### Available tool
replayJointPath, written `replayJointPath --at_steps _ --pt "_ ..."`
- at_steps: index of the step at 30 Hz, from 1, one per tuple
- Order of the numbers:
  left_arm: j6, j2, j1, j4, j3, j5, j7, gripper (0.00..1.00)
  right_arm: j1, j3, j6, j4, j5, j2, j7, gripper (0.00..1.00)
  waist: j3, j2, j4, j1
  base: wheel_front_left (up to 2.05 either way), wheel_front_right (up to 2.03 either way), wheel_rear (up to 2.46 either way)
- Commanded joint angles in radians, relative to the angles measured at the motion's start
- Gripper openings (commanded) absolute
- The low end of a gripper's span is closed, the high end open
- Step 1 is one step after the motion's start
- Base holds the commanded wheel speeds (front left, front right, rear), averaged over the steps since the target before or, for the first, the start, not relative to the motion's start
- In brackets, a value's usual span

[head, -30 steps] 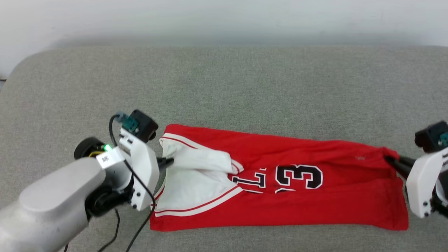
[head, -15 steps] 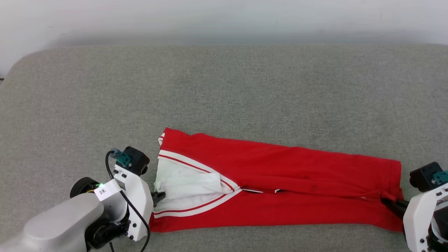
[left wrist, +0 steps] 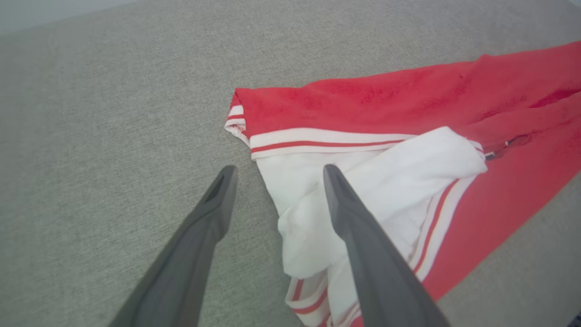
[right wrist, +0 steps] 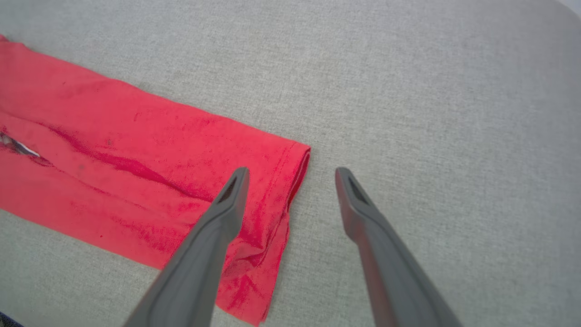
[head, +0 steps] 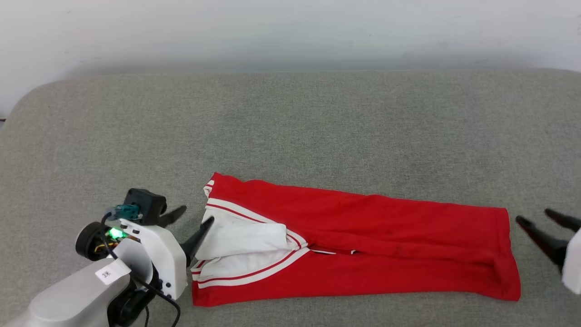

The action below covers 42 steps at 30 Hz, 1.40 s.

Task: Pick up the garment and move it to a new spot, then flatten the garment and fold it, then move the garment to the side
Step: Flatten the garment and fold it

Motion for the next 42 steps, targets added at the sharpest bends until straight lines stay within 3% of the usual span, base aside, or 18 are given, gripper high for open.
replayJointPath --at_steps 1,5,10,18,27,40,41,42 --pt "0.015 -0.007 0.012 0.005 0.012 0.010 -0.027 1.00 0.016 -0.016 -0.001 0.001 0.014 -0.002 0.001 1.00 -0.002 -0.0001 0.002 0.0001 0.00 0.00 0.00" --pt "0.084 -0.025 0.030 0.018 0.048 0.044 -0.132 1.00 0.036 -0.100 -0.001 0.018 0.086 -0.011 0.037 1.00 0.000 -0.0001 0.012 0.0001 0.00 0.00 0.00" --pt "0.158 -0.069 0.056 0.023 0.128 0.101 -0.174 1.00 0.074 -0.148 -0.001 0.057 0.150 0.009 0.111 1.00 0.010 -0.0001 0.029 0.0001 0.00 0.00 0.00" --pt "0.241 -0.175 0.185 -0.052 0.421 0.336 -0.178 1.00 0.102 -0.177 -0.001 0.119 0.194 0.076 0.177 1.00 0.031 -0.0001 0.058 0.0001 0.00 0.00 0.00" --pt "0.214 -0.312 0.355 -0.123 0.700 0.583 -0.177 1.00 0.084 -0.137 -0.001 0.144 0.218 0.148 0.179 1.00 0.048 -0.0001 0.080 0.0001 0.00 0.00 0.00" --pt "0.134 -0.502 0.514 -0.214 0.934 0.855 -0.177 1.00 0.044 -0.028 0.000 0.198 0.202 0.214 0.131 1.00 0.048 -0.0001 0.096 0.0001 0.00 0.00 0.00" --pt "0.128 -0.514 0.522 -0.218 0.945 0.872 -0.177 1.00 0.040 -0.022 0.000 0.203 0.197 0.213 0.121 0.89 0.047 -0.0001 0.096 0.0001 0.00 0.00 0.00" --pt "0.121 -0.526 0.530 -0.221 0.953 0.887 -0.177 1.00 0.035 -0.018 0.000 0.210 0.196 0.212 0.113 0.40 0.046 -0.0001 0.096 0.0001 0.00 0.00 0.00"
